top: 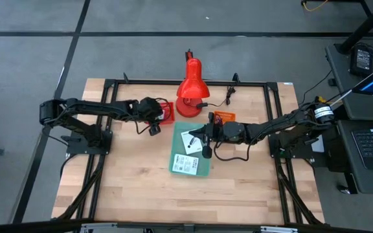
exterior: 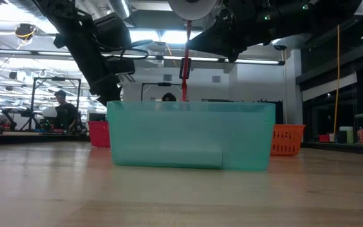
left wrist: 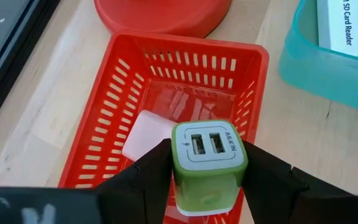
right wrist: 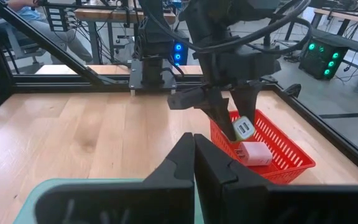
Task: Pick and place items into bin
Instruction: Put the green charger adapter into the red basket
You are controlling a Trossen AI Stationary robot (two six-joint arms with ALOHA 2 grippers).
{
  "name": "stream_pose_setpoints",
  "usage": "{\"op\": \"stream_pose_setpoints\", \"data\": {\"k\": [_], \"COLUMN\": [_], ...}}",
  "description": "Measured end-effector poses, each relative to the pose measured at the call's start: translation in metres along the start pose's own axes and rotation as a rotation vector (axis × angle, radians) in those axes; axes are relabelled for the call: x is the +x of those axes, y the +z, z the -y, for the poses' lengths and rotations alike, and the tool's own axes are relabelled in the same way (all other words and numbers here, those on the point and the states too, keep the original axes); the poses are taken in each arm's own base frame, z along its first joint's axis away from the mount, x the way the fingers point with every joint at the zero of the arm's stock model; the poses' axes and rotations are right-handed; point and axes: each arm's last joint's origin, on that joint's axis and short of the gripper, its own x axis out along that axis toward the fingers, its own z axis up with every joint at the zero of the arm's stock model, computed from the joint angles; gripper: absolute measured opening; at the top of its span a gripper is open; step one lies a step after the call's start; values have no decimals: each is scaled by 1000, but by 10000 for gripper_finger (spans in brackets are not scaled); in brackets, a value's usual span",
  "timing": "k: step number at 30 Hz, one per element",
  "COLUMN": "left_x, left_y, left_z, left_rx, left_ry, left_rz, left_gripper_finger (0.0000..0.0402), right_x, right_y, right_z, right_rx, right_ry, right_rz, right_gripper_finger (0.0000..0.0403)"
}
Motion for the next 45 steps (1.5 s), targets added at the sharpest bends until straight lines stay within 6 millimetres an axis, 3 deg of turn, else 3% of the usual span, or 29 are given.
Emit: {"op": "stream_pose_setpoints", "data": {"k": [28, 34, 40, 45], "left_x": [0, 0, 0, 0], "left_y": [0, 2, 2, 2], "left_z": [0, -3, -3, -2], "left_rx": [-1, 35, 63, 84], "left_ry": [-12, 93, 90, 58], "left_rz": [3, 20, 19, 20], "left_gripper_finger": [171, 171, 171, 147], "right_x": [0, 0, 0, 0], "right_y": [0, 0, 0, 0], "right_z": [0, 0, 0, 0], "right_rx": [1, 1, 1, 1], "right_ry": [0, 0, 1, 0], "right_rz": [0, 0, 0, 0], "right_gripper_finger": [0, 0, 0, 0]}}
